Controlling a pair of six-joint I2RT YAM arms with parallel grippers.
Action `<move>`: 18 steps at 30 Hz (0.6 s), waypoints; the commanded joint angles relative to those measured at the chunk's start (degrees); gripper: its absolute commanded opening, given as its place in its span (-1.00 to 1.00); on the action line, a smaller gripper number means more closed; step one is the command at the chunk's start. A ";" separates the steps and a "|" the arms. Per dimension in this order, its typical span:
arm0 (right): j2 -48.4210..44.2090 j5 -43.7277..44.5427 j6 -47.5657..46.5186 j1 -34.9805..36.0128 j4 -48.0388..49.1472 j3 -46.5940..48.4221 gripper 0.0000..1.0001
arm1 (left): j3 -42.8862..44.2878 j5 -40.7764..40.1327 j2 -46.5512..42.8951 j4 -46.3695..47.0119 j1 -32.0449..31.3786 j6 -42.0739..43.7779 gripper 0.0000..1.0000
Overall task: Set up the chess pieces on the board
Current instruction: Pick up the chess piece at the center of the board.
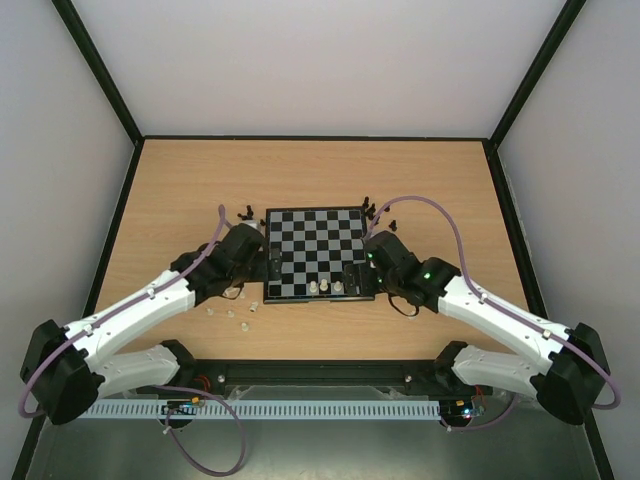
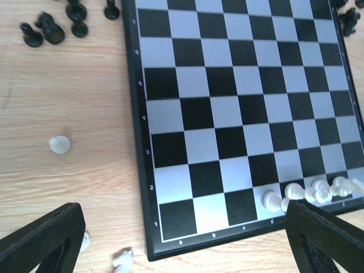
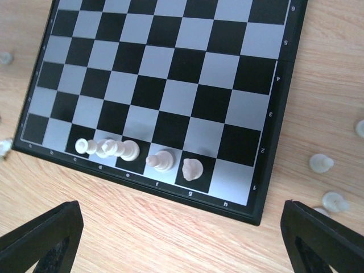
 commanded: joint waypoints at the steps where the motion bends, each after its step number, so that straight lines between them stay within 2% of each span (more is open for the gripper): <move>1: -1.67 -0.19 0.50 -0.26 2.70 -2.09 0.98 | 3.19 -2.87 0.05 -3.49 1.54 0.34 0.98; 18: -1.28 -1.39 -0.32 -0.24 6.31 -4.56 0.97 | 5.10 -2.03 6.18 -1.10 2.05 -1.19 0.98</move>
